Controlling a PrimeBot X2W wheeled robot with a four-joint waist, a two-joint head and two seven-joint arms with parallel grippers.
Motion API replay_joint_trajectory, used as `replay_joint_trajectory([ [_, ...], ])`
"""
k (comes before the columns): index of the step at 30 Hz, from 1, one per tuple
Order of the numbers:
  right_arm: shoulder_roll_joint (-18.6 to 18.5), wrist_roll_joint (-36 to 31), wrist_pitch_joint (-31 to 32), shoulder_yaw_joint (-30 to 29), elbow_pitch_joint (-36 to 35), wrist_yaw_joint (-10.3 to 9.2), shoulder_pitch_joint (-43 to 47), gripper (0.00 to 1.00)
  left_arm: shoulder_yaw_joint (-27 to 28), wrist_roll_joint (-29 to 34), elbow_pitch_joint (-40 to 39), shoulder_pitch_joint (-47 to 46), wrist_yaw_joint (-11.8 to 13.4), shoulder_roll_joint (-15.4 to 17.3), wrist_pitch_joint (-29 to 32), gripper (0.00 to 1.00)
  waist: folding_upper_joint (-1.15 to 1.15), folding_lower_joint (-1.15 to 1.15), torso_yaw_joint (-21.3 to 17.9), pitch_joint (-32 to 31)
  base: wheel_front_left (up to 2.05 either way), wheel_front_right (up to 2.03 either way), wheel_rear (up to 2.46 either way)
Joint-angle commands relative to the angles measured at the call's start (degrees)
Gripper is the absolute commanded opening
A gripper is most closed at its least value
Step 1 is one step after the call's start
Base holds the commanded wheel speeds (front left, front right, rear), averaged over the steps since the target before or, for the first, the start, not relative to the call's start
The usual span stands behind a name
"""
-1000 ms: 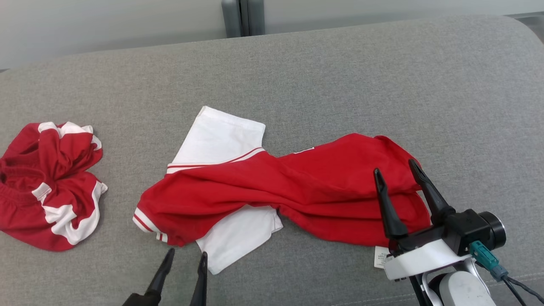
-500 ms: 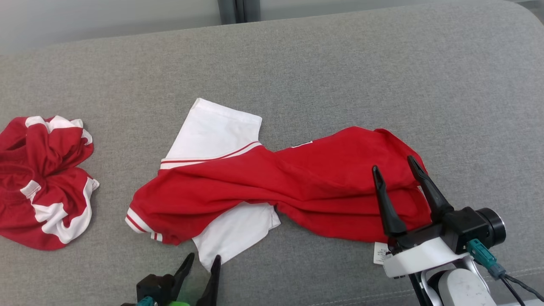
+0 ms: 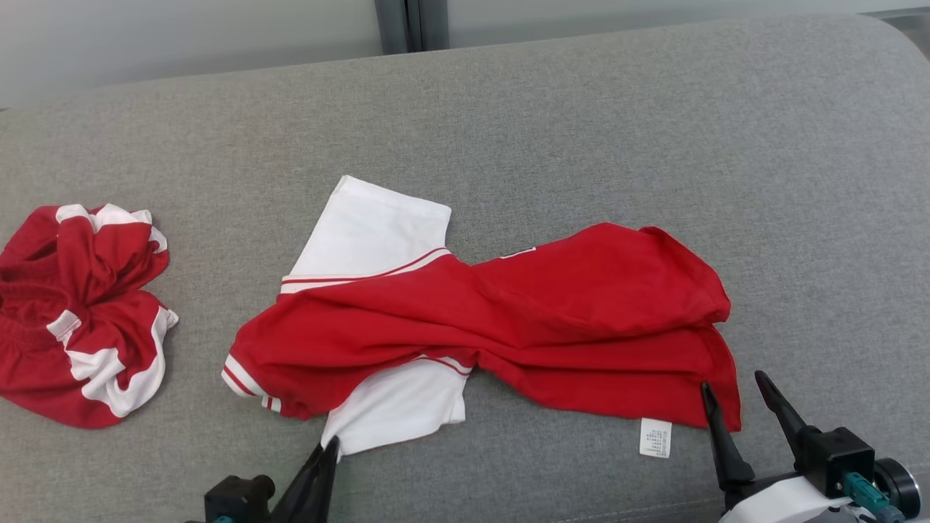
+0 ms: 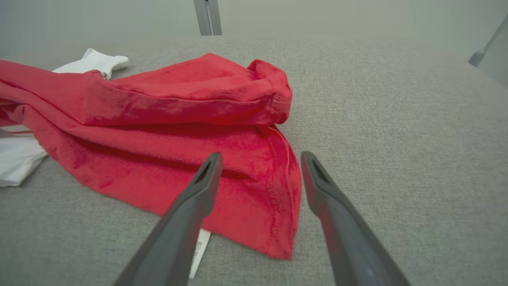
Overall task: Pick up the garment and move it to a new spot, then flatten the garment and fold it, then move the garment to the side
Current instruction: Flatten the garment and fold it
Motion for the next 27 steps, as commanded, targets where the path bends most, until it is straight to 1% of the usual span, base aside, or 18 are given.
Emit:
replay_joint_trajectory([
  [1, -0.39, 0.62, -0.02, -0.29, 0.8, 0.03, 0.85, 1.0, 0.47, 0.42, -1.28, 0.63, 0.55, 0.88, -0.14, 0.0, 0.0, 0.0, 0.46, -0.48, 0.0, 0.0, 0.0],
  [6, -0.68, 2.12, -0.02, -0.51, 5.21, 0.03, 2.1, 1.0, 1.49, 0.12, -4.7, 2.05, 1.54, 2.83, 0.91, 0.0, 0.0, 0.0, 0.65, -1.32, 0.0, 0.0, 0.0],
  [10, -0.56, 2.49, -0.02, -0.46, 8.47, 0.03, 2.32, 1.0, 1.71, 0.03, -6.23, 3.02, 2.14, 3.57, 1.52, 0.0, 0.0, 0.0, 0.71, -1.8, 0.0, 0.0, 0.0],
  [16, -1.19, 1.97, -0.02, 0.24, 10.79, 0.03, 1.24, 1.0, 1.83, -0.31, -7.82, 3.82, 2.82, 4.0, 1.94, 0.0, 0.0, 0.0, 0.67, -1.56, 0.0, 0.0, 0.0],
  [17, -1.24, 1.85, -0.02, 0.24, 11.12, 0.03, 0.98, 0.95, 1.82, -0.37, -7.94, 3.8, 2.86, 4.02, 2.01, 0.0, 0.0, 0.0, 0.68, -1.43, 0.0, 0.0, 0.0],
  [18, -1.26, 1.66, -0.02, 0.25, 11.52, 0.03, 0.57, 0.78, 1.8, -0.44, -8.08, 3.72, 2.91, 4.08, 2.05, 0.0, 0.0, 0.0, 0.71, -1.31, 0.0, 0.0, 0.0],
  [19, -1.37, 1.35, -0.02, 0.31, 12.08, 0.03, 0.31, 0.75, 1.76, -0.48, -8.17, 3.63, 2.85, 4.13, 2.09, 0.0, 0.0, 0.0, 0.76, -1.2, 0.0, 0.0, 0.0],
  [21, -1.6, 0.72, -0.02, 0.27, 12.91, 0.03, -0.52, 0.8, 1.66, -0.54, -8.23, 3.39, 2.84, 4.2, 2.08, 0.0, 0.0, 0.0, 0.9, -0.95, 0.0, 0.0, 0.0],
  [22, -1.52, 0.45, -0.02, 0.09, 13.17, 0.03, -0.97, 0.87, 1.61, -0.51, -8.22, 3.26, 2.81, 4.26, 2.07, 0.0, 0.0, 0.0, 1.0, -0.76, 0.0, 0.0, 0.0],
  [23, -1.43, 0.37, -0.02, 0.0, 13.43, 0.03, -1.28, 0.83, 1.61, -0.55, -8.18, 3.08, 2.79, 4.28, 2.02, 0.0, 0.0, 0.0, 1.07, -0.6, 0.0, 0.0, 0.0],
  [24, -1.33, 0.23, -0.02, -0.13, 13.74, 0.03, -1.66, 0.75, 1.64, -0.61, -8.13, 2.85, 2.79, 4.31, 1.92, 0.0, 0.0, 0.0, 1.15, -0.39, 0.0, 0.0, 0.0],
  [25, -1.35, 0.02, -0.02, -0.04, 14.11, 0.03, -1.88, 0.64, 1.63, -0.66, -8.06, 2.67, 2.8, 4.32, 1.84, 0.0, 0.0, 0.0, 1.21, -0.24, 0.0, 0.0, 0.0],
  [26, -1.38, -0.18, -0.02, -0.03, 14.65, 0.03, -2.2, 0.42, 1.61, -0.73, -7.97, 2.44, 2.82, 4.31, 1.75, 0.0, 0.0, 0.0, 1.31, -0.06, 0.0, 0.0, 0.0],
  [27, -1.36, -0.34, -0.02, -0.11, 14.92, 0.03, -2.59, 0.4, 1.6, -0.78, -7.87, 2.27, 2.84, 4.3, 1.67, 0.0, 0.0, 0.0, 1.36, 0.05, 0.0, 0.0, 0.0],
])
